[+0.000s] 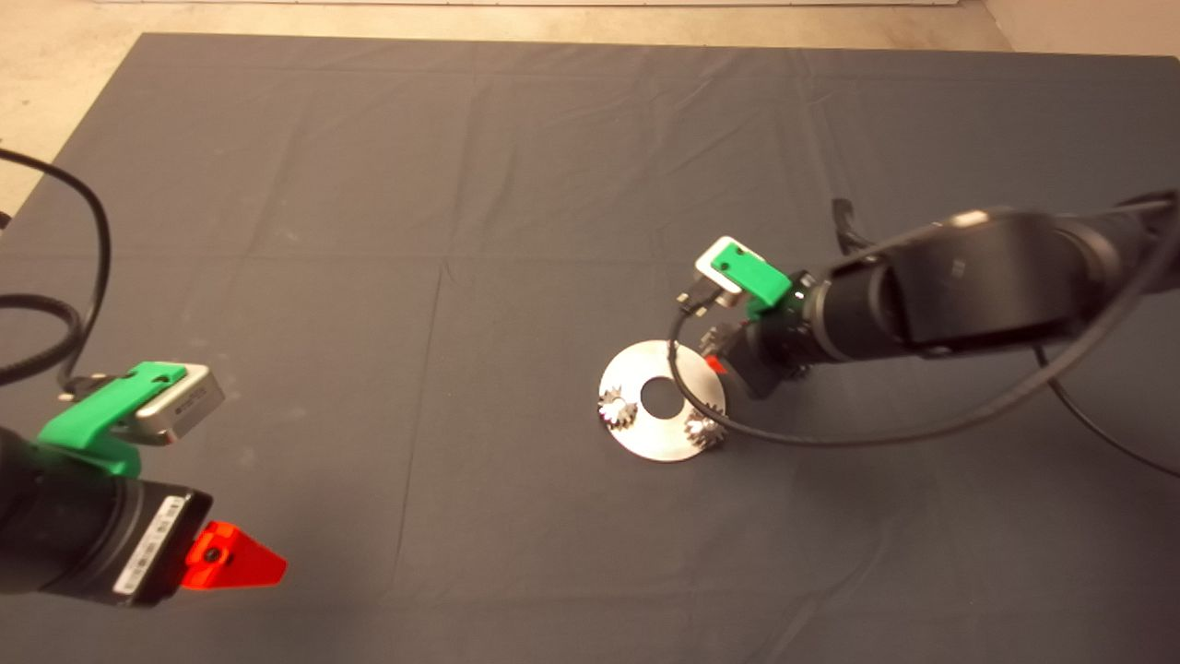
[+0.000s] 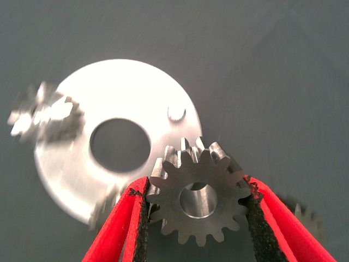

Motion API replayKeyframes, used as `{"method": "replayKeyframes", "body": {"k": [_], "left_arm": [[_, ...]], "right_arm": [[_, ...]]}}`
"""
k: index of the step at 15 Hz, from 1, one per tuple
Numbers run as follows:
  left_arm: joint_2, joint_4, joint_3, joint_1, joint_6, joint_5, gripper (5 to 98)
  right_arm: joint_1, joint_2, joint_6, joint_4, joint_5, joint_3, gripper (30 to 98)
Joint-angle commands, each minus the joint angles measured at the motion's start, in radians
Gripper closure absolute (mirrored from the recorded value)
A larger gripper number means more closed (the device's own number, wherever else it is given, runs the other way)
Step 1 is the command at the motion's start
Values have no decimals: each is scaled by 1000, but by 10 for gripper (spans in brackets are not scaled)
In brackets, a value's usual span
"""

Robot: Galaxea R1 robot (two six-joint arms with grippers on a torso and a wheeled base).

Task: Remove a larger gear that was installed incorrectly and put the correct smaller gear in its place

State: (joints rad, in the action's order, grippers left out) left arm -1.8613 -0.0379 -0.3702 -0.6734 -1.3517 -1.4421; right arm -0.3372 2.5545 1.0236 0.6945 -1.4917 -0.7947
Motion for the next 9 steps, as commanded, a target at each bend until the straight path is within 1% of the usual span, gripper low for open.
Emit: {"method": "replayKeyframes", "body": {"k": [1,4,9], "left_arm": [[3,-17,16,-2,3,-6,59],[3,-17,16,-2,5,-6,59],[1,-17,16,-2,8,-6,59]], "right_arm": [[-10,136,15,-17,2,-170,880],[2,158,13,-20,5,-227,881],[7,163,15,-61,5,-233,881]]}}
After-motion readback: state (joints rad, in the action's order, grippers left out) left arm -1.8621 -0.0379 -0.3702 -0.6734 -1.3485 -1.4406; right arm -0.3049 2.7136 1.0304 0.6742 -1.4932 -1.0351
